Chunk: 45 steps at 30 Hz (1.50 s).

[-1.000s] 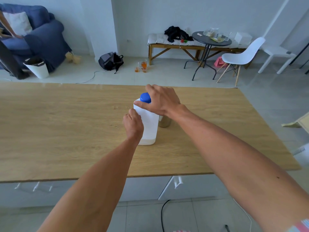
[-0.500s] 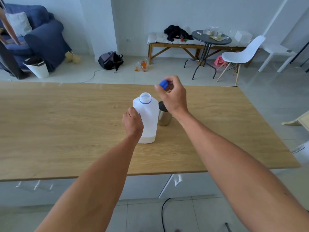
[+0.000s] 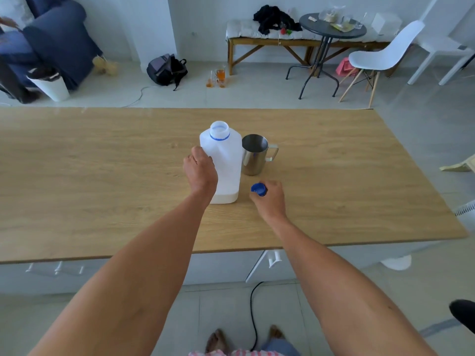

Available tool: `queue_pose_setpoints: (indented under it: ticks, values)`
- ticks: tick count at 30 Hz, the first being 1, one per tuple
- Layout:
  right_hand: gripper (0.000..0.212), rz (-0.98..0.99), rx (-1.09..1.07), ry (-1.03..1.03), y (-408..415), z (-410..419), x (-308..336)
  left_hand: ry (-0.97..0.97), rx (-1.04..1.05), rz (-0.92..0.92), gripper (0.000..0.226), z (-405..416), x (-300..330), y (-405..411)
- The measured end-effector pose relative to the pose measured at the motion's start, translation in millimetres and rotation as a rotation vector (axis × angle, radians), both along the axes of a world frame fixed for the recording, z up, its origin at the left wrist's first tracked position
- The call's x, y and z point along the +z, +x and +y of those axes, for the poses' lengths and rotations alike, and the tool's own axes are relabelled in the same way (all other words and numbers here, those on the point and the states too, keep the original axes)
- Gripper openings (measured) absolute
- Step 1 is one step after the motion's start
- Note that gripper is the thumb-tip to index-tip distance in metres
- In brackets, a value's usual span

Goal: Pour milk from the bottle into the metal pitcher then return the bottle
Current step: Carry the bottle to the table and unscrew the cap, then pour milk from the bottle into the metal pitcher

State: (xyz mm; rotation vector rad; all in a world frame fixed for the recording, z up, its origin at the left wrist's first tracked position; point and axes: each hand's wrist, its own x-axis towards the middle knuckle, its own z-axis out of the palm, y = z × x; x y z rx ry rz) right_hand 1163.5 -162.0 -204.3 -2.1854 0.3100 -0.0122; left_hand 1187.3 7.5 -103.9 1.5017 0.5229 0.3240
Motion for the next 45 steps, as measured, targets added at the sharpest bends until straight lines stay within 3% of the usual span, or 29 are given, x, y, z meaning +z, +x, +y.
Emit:
queue_pose_setpoints:
  ticks: [3, 7, 11, 14, 17, 20, 23, 25, 28, 31, 38, 45]
  values:
    - [0.044, 0.039, 0.048, -0.312, -5.7, 3.3, -6.4, 0.001, 0.001, -0.010, 0.035, 0.4, -1.5, 0.6]
    - [0.053, 0.089, 0.066, -0.375, -11.0, 4.0, -7.5, 0.003, 0.011, -0.016, 0.036, 0.2, -0.4, 0.2]
    - [0.066, 0.133, 0.026, -0.231, -2.9, 0.6, -0.8, -0.005, 0.010, -0.013, 0.036, 0.6, -2.0, 1.0]
    - [0.013, 0.045, -0.110, 0.061, 19.0, -7.1, 19.2, -0.012, 0.003, -0.016, 0.038, 0.7, -1.1, 0.4]
    - [0.007, -0.109, -0.186, 0.099, 47.4, -17.8, 48.8, -0.013, 0.007, -0.020, 0.036, 0.5, -1.3, -0.3]
    - [0.032, -0.062, -0.120, 0.077, 87.9, -30.4, 67.5, -0.029, 0.039, -0.011, 0.030, 0.0, -2.9, 1.8]
    - [0.016, 0.104, -0.003, 0.036, 118.4, -38.4, 73.3, -0.009, 0.036, -0.030, 0.030, -0.6, -3.7, 3.5]
    - [0.022, 0.190, 0.069, -0.005, 126.4, -39.6, 73.8, -0.007, 0.027, -0.051, 0.033, -0.9, -4.1, 3.2]
    - [0.032, 0.187, 0.095, -0.040, 126.0, -38.2, 70.4, -0.033, 0.046, -0.074, 0.039, -1.3, -4.0, 3.3]
    - [0.024, 0.187, 0.074, -0.033, 114.6, -39.3, 64.5, 0.001, 0.064, -0.082, 0.052, -3.0, -5.0, 3.7]
    - [0.025, 0.244, 0.067, 0.297, 81.2, -28.7, 64.0, 0.006, 0.094, -0.027, 0.052, -1.3, 0.0, 6.6]
    - [0.018, 0.267, -0.049, 0.495, 59.5, -10.6, 56.9, 0.061, 0.097, 0.004, 0.046, 8.2, 16.0, 7.9]
